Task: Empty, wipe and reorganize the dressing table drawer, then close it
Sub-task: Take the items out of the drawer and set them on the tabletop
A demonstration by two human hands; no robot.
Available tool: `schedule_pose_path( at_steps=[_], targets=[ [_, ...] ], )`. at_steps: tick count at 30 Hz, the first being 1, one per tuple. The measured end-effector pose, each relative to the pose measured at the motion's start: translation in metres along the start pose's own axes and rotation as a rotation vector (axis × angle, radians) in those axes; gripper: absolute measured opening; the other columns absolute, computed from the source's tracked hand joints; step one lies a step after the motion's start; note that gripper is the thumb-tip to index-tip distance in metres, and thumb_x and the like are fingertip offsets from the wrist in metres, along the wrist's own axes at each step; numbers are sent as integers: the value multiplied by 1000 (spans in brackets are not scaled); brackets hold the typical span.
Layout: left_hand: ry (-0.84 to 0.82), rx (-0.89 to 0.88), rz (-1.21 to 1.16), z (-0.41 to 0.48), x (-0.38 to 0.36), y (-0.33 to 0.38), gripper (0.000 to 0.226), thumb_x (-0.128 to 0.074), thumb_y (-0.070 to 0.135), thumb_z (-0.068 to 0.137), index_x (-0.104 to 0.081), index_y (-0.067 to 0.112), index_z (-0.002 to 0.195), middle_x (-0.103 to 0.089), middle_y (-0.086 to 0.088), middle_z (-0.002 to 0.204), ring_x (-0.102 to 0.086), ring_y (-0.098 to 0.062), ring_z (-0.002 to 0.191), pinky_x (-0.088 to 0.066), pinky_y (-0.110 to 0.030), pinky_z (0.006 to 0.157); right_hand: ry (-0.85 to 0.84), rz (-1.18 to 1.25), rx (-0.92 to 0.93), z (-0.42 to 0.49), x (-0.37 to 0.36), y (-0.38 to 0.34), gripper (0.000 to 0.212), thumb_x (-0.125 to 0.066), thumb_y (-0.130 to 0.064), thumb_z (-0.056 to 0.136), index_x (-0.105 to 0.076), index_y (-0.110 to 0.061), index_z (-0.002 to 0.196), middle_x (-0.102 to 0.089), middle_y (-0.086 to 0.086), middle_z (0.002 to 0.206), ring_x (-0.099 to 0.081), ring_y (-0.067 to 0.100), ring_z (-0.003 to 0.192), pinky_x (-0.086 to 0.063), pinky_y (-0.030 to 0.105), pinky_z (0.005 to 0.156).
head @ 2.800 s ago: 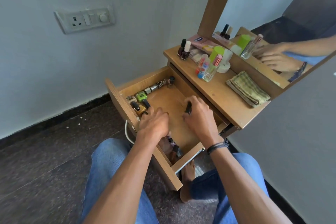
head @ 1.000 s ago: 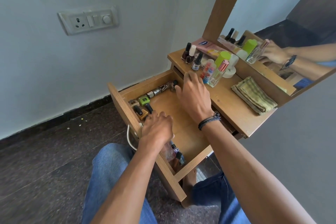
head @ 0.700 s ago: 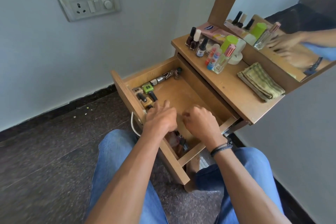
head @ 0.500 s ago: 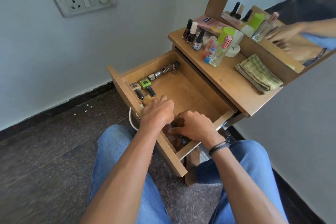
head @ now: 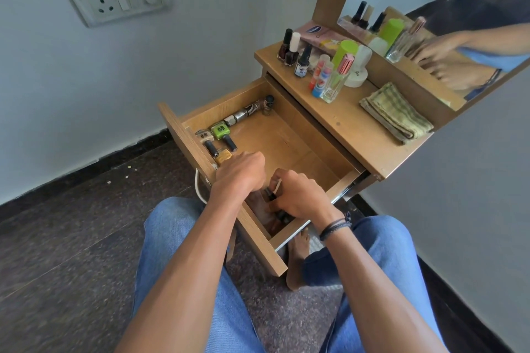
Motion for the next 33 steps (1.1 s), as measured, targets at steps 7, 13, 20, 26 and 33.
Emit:
schedule_pose_path(
  at_steps=[7,13,20,26,33],
  targets=[
    [-24,12,1,5,1,-1,14,-49,15,98,-58,18,108,-59,-1,88,-56,-19,76,-42,-38,67,550,425,89,-18,49,12,32,-80,-29,85,-59,-29,110,-64,-16,95,-64,-11,76,-50,6,60],
    [-62,-2,-18,4,1,2,16,-56,25,95,-67,16,103,-70,-6,98,-60,-23,80,-44,-44,82,1023,501,101,-23,120,26,35,-85,-24,81,-60,-31,103,-64,-21,85,-65,-11,77,-54,15,67],
    [-84,3,6,8,-5,1,33,-69,49,90,-68,21,107,-71,0,107,-66,-23,98,-46,-40,85,1095,489,-56,9,137,47,42,-86,-23,79,-66,-20,116,-66,-16,90,-67,5,79,-57,33,84],
    [-68,10,-14,7,-4,0,34,-67,48,91,-67,21,111,-71,0,104,-65,-22,94,-39,-37,74,1062,507,-52,34,132,50,45,-85,-20,79,-67,-21,120,-71,-16,98,-67,0,84,-54,24,83],
    [-66,17,2,8,-3,-1,37,-67,50,91,-66,22,115,-70,-1,109,-65,-23,95,-38,-36,70,1006,489,-74,48,132,54,49,-84,-27,82,-65,-21,128,-72,-5,114,-66,9,97,-53,29,86]
  ],
)
Point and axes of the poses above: each hand's wrist, its own z-axis towards the middle knuckle, its own x-axis out of the back of the hand, y = z × x, the point moved 3 cm from there along z, towards the middle knuckle
